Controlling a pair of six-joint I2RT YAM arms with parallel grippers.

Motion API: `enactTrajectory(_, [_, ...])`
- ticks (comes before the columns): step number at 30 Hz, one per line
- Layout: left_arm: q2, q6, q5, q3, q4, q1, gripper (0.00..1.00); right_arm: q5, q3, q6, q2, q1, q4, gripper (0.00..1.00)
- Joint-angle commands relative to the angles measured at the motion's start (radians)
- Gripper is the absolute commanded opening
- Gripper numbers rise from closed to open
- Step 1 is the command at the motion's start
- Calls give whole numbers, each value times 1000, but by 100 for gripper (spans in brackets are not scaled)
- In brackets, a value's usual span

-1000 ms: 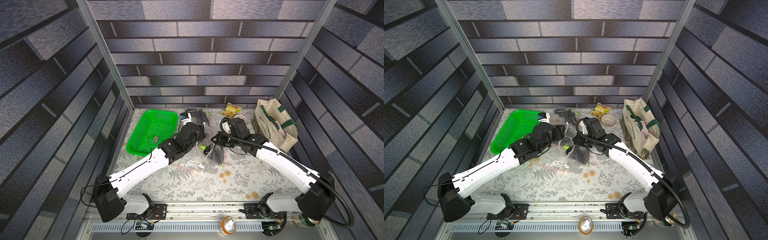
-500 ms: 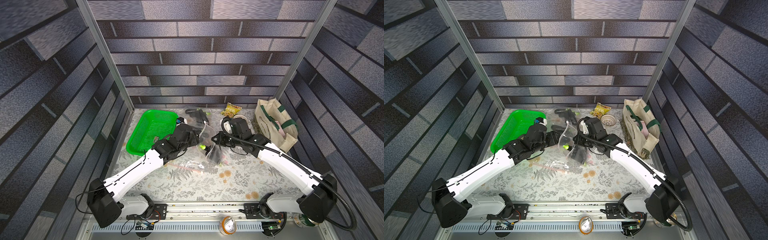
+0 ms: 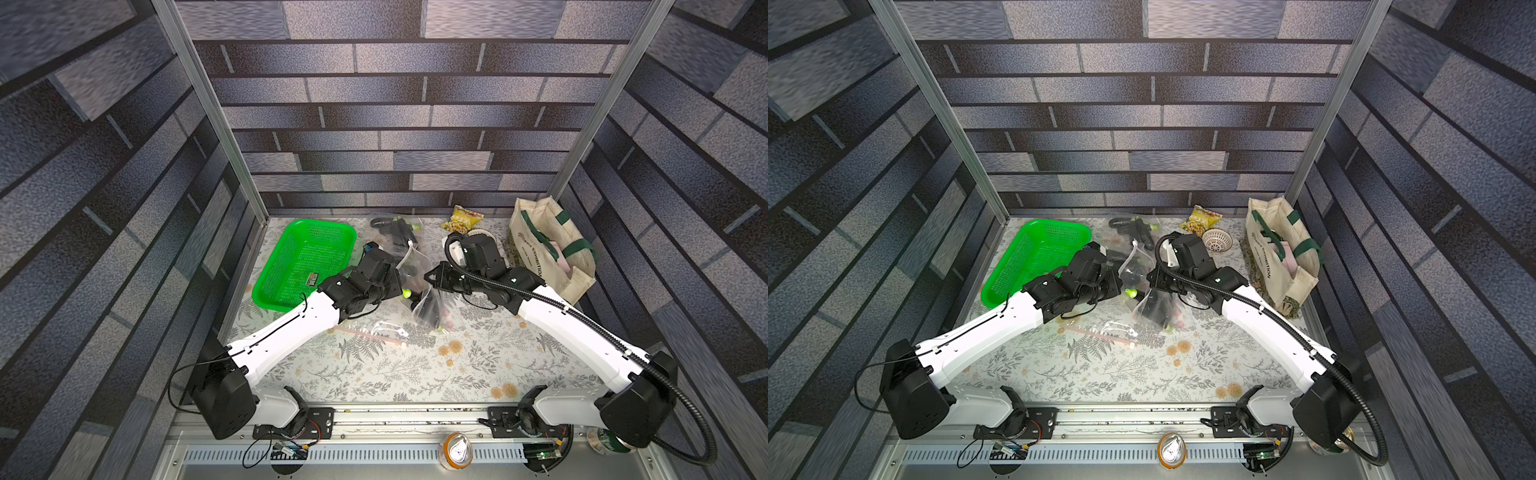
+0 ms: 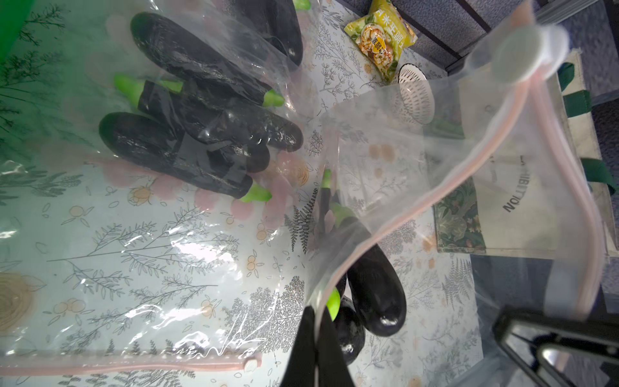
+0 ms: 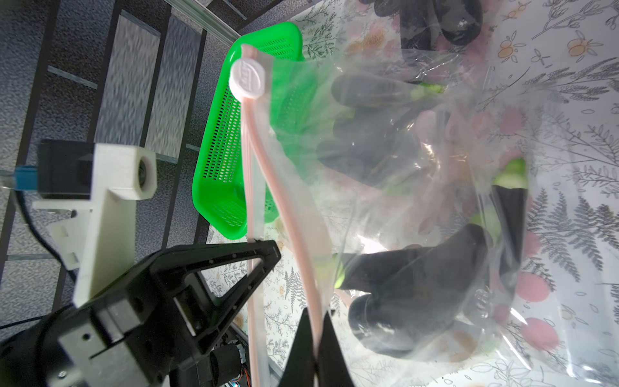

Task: Place the eggplant in a zip-top bag and seal the zipper
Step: Place the eggplant in the zipper food storage bag, then adjust the zipper food storage bag at the center of the board.

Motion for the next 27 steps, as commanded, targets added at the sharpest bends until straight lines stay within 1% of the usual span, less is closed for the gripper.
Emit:
enactTrajectory(1, [-12,49,-42,195,-113,-24,0,21,125,-60,-49,-7,-95,0])
enactTrajectory(4, [24,83,-45,379,-241,-37,0,43,248,-106,-65,-7,-199,0])
enactTrajectory(7, [72,110,-36,546,-359,-62,0,56,328,-127,-96,-7,-252,0])
enactTrajectory(9, [96,122,-40,608,-397,-80,0,66,358,-135,-112,-7,-281,0])
enactTrajectory(11, [103,124,-51,604,-397,-85,0,88,336,-136,-137,-7,-276,0])
enactTrajectory(14, [95,97,-48,512,-343,-74,0,133,241,-135,-152,-8,-250,0])
enactTrajectory(16, [88,61,-2,462,-294,-57,0,120,182,-125,-131,-12,-240,0])
enactTrajectory(18, [80,49,5,457,-265,-55,0,76,158,-114,-99,-16,-235,0])
enactTrajectory(20, [72,54,-4,477,-263,-55,0,47,202,-134,-71,-16,-249,0])
enactTrajectory(25, [74,82,-24,574,-331,-51,2,122,480,-257,-29,-16,-386,0])
enactTrajectory(27, [75,85,-23,585,-340,-54,2,124,517,-270,-21,-15,-398,0])
